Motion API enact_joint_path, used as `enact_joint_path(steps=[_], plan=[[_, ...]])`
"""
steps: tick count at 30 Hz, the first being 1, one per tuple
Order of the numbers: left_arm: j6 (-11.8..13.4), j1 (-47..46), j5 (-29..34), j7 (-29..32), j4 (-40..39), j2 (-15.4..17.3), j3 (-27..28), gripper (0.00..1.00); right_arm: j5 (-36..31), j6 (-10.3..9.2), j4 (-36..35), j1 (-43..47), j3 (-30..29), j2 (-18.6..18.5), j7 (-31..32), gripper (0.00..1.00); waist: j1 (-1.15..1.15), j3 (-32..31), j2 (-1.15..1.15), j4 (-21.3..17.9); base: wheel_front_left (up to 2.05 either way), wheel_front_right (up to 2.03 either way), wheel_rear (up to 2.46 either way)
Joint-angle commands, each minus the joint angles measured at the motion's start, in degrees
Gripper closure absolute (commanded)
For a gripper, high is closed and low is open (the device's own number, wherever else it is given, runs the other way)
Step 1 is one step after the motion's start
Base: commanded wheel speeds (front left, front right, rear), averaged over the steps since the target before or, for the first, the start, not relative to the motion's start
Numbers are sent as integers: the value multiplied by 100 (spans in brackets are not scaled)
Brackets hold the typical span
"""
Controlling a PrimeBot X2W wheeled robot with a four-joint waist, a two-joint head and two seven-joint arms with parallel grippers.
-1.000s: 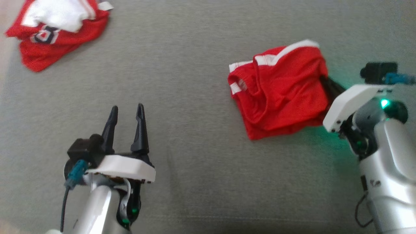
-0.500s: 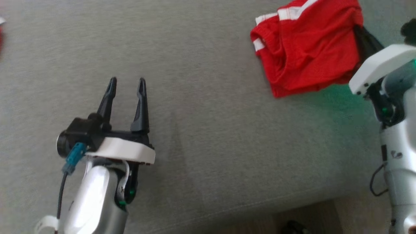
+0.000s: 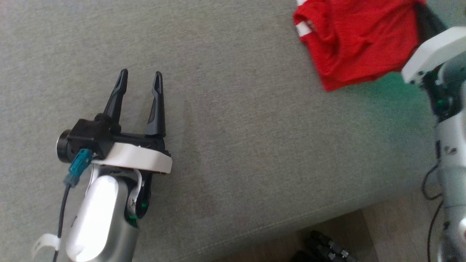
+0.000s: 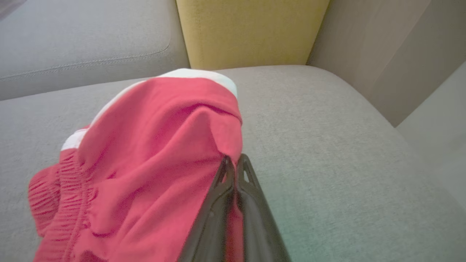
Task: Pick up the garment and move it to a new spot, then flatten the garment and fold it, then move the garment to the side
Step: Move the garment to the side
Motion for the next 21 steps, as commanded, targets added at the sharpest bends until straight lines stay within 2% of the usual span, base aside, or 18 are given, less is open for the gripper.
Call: enact_joint_path(steps=[1,10,21], plan=[[29,-133,42,-3,-216,67,124,0,-99,37,-121,-225,-47,-184,-78,100,0,12,0,70,0,0,0],[77,-155,-42,-66,-287,45,131,0,-853,37,576,-825,-859,-919,-168,100,0,152,0,417,0,0,0],[117,-140,-63,-117,-294,37,98,0,-1528,37,569,-958,-1463,-1146,-175,100,0,226,0,483,0,0,0]])
